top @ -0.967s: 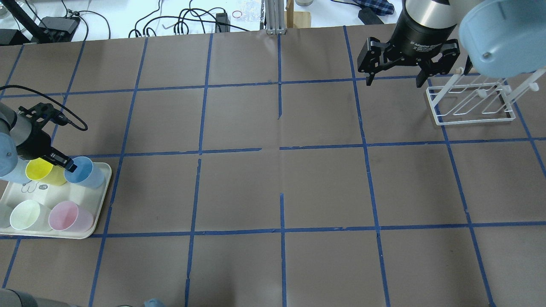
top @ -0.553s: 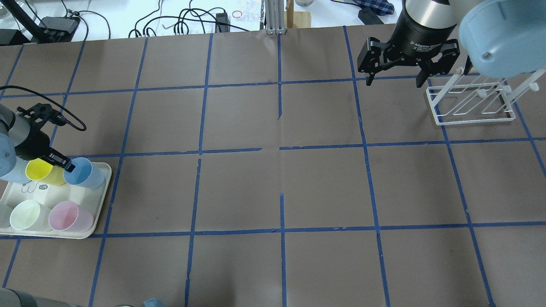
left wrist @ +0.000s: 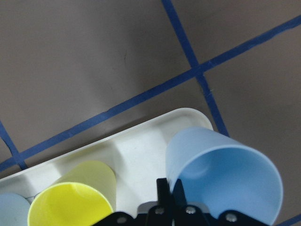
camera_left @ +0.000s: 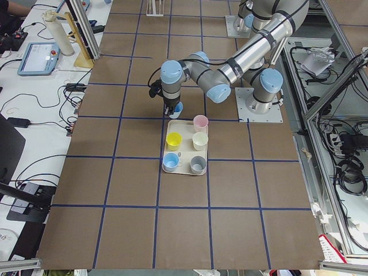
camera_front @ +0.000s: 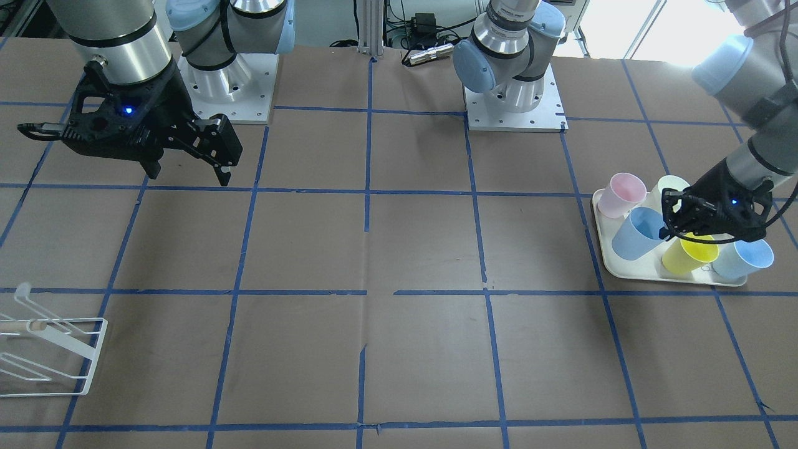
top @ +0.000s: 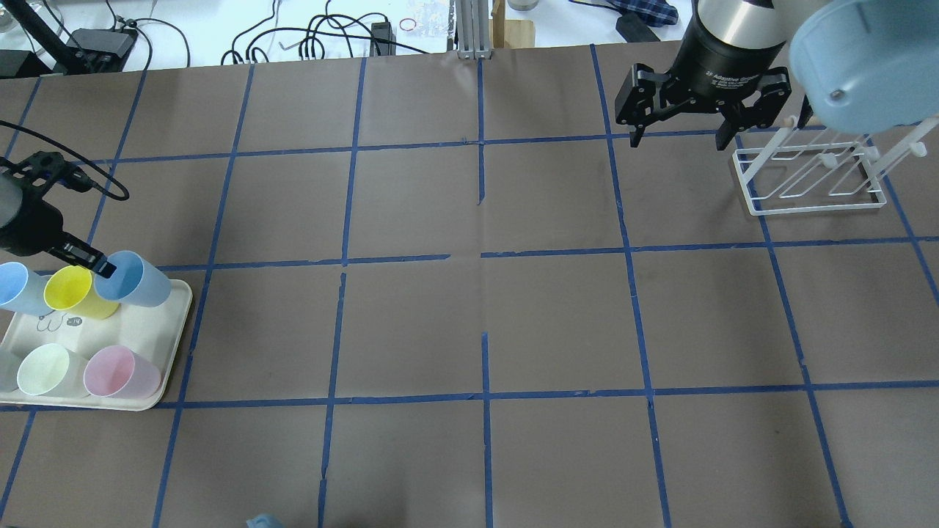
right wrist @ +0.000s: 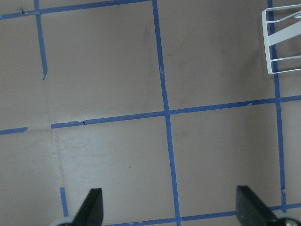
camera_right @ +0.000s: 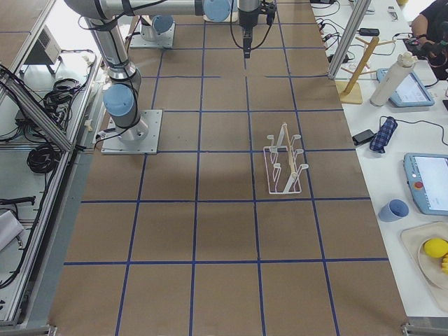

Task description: Transfer IKEA cup to right arm and place on rack

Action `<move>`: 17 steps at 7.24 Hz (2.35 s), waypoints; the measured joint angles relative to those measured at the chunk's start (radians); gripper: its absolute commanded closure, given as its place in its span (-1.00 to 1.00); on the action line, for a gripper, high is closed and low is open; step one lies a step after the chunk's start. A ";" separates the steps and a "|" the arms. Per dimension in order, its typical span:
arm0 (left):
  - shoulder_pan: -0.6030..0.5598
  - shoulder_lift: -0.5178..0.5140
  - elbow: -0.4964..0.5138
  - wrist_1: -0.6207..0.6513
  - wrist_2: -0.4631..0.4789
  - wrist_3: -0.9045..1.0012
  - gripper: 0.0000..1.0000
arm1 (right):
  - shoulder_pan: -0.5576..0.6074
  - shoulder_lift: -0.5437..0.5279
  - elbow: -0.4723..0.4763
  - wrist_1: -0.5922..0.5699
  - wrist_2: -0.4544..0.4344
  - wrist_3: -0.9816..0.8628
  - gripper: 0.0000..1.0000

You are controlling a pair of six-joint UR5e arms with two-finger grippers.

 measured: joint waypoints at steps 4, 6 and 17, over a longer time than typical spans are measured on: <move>-0.093 0.113 0.010 -0.289 -0.428 -0.238 1.00 | -0.034 0.002 -0.011 0.007 0.088 -0.009 -1.00; -0.186 0.133 -0.023 -0.339 -0.682 -0.405 1.00 | -0.107 0.002 -0.038 0.039 0.204 -0.017 -1.00; -0.669 0.137 -0.223 -0.345 -1.727 -0.697 1.00 | -0.382 -0.039 0.040 0.505 1.194 -0.042 -1.00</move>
